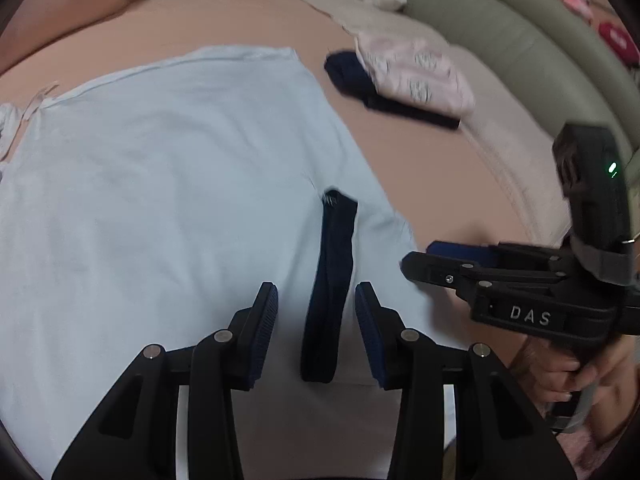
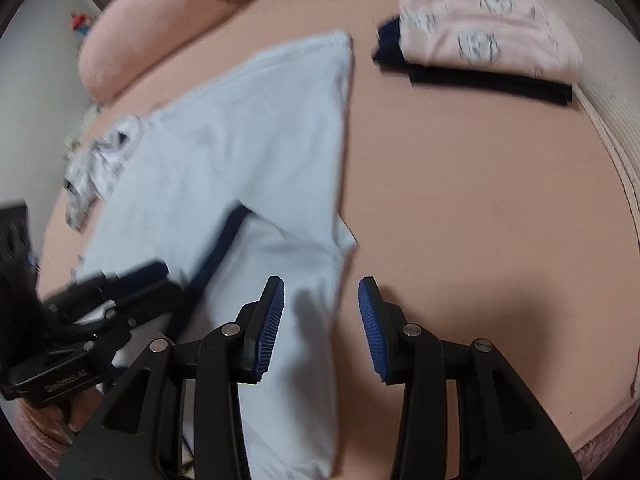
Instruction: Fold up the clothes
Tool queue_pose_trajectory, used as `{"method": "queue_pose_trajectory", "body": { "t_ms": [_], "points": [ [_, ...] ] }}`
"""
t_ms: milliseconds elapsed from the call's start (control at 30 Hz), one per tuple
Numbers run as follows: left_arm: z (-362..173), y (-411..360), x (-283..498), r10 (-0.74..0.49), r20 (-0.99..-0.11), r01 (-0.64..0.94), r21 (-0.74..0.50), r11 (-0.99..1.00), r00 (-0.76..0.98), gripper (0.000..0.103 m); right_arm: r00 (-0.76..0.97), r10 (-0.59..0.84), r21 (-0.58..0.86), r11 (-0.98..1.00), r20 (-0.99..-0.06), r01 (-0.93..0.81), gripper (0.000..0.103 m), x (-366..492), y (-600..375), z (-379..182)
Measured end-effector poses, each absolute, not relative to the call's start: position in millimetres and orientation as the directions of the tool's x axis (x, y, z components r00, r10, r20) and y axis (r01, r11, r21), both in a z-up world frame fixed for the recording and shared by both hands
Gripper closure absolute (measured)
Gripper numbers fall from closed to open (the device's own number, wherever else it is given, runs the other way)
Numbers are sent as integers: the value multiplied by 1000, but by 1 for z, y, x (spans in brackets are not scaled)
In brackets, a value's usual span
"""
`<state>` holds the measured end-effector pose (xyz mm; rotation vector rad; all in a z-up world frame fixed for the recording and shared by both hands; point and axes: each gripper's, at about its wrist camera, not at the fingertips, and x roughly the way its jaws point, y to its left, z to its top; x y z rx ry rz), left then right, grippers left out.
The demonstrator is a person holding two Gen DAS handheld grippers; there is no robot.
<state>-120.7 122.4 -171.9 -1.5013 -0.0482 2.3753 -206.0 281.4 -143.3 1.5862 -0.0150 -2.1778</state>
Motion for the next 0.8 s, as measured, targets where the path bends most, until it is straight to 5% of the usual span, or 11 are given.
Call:
{"method": "queue_pose_trajectory", "body": {
  "t_ms": [267, 400, 700, 800],
  "points": [
    [-168, 112, -116, 264, -870, -217, -187, -958, -417, 62, -310, -186, 49, -915, -932, 400, 61, -180, 278, -140],
    [-174, 122, -109, 251, -878, -243, -161, -957, -407, 62, -253, -309, 208, -910, -917, 358, 61, -159, 294, -132],
    [-174, 121, -106, 233, -888, -237, -146, -960, -397, 61, -328, -140, 7, -928, -934, 374, 60, -116, 295, -141],
    [-165, 111, -95, 249, -882, -191, -186, -964, -399, 61, -333, -211, 93, -937, -919, 337, 60, -109, 304, -135]
  ]
}}
